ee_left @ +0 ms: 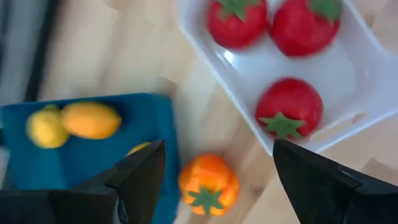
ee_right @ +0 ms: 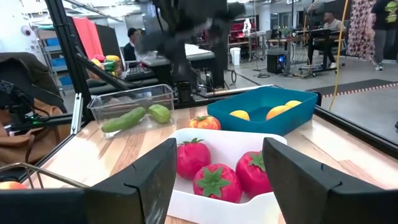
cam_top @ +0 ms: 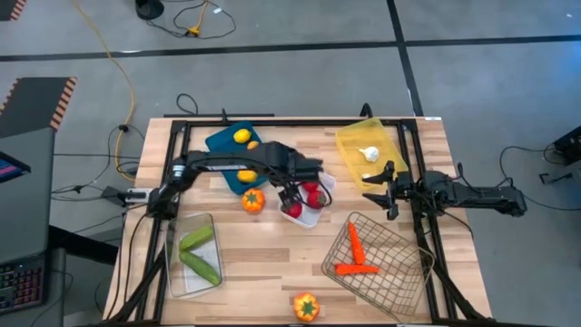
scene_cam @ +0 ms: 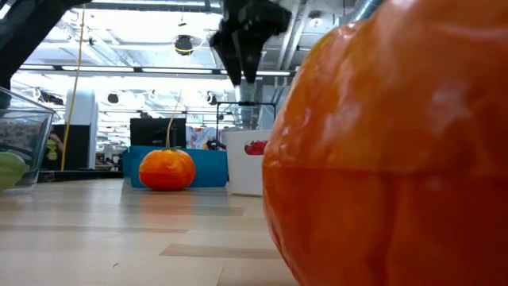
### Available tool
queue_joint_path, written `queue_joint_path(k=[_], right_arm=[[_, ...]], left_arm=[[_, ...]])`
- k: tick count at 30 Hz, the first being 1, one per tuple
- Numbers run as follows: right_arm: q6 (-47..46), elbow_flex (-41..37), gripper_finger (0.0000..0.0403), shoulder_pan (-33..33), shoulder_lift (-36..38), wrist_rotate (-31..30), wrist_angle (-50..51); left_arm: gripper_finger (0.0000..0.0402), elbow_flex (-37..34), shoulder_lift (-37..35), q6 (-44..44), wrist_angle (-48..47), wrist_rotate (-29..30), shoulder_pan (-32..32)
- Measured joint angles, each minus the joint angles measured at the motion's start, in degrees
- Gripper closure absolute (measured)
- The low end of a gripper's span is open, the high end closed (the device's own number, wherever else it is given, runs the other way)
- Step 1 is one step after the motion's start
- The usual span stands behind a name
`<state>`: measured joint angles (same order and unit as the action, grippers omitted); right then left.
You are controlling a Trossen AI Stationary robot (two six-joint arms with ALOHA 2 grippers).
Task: Sort produce into baskets
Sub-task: Put the top orange tomato into the white bin
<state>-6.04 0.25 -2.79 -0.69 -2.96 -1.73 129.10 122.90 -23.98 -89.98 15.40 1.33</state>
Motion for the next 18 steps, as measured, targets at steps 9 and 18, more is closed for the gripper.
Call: queue_joint_path(k=[9,18], right_arm=[[0.00,0.00,0.0138,0.00,0.00,0.00,-0.03],[0.00,0.00,0.0138,0.02,-0.02,0.00,-0.03]], left_arm=[[0.0118,-15.59,-13.77,-14.49,0.65,7.64,-1.79],[0.0118,-43.28,-29.67,-30.64,17.11,1.41,-2.89]])
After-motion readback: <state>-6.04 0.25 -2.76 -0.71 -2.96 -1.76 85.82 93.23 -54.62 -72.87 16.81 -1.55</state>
